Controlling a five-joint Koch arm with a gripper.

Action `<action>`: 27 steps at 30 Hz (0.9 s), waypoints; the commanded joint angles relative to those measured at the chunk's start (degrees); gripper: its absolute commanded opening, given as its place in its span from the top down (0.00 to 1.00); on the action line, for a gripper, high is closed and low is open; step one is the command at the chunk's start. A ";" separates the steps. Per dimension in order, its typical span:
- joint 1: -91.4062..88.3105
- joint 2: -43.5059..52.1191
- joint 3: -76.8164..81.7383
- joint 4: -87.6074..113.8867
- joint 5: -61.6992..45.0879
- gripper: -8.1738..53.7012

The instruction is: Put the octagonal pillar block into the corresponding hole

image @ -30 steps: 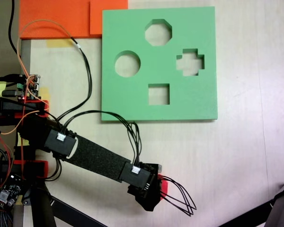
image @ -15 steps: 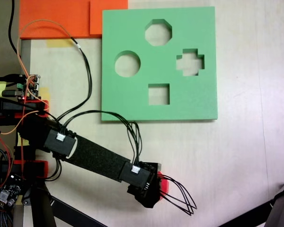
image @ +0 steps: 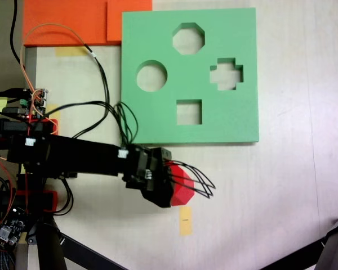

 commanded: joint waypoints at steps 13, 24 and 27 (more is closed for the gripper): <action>-47.64 -8.09 -17.23 -8.53 56.25 0.61; -50.62 -27.77 -41.31 -8.53 59.85 0.61; -51.94 -32.52 -47.46 -8.53 59.85 0.61</action>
